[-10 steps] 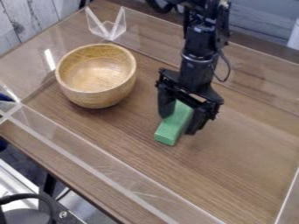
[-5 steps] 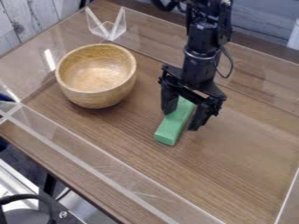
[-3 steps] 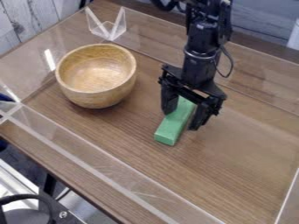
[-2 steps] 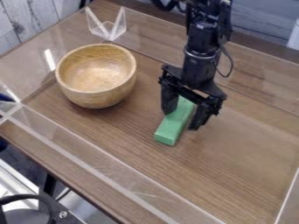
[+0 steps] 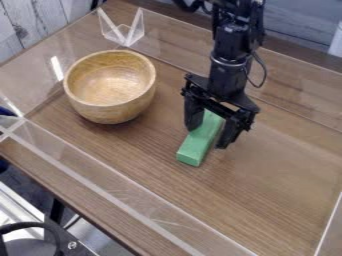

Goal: Put the green block in the brown bowl

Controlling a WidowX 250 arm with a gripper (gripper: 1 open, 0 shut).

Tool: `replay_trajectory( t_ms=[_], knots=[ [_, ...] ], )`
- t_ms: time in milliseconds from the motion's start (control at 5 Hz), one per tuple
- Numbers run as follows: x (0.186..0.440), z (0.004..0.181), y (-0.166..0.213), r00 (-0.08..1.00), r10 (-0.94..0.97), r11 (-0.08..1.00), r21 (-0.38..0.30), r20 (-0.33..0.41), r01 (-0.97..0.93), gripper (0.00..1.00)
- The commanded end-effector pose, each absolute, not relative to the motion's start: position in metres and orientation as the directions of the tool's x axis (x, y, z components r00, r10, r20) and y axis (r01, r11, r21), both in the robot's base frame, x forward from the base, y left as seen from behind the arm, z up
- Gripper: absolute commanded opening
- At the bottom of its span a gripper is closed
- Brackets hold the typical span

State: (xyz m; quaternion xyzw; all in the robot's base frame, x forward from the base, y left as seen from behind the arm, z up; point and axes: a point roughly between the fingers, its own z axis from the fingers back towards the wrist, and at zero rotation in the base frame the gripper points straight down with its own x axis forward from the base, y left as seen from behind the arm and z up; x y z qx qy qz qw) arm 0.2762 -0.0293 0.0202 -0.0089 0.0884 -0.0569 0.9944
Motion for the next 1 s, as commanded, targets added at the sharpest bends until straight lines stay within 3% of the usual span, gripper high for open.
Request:
replay_trajectory(
  t_ms=[0, 200, 600, 800],
  knots=[
    [0.266, -0.01, -0.035, 0.95, -0.178, 0.984, -0.065, -0.258, 0.167, 1.0],
    [0.266, -0.011, -0.034, 0.95, -0.174, 0.984, -0.068, -0.26, 0.162, 0.0],
    [0.266, -0.007, -0.034, 0.95, -0.177, 0.984, -0.076, -0.257, 0.162, 0.0],
    [0.267, 0.008, -0.033, 0.954, -0.178, 0.983, -0.081, -0.24, 0.163, 0.0]
  ],
)
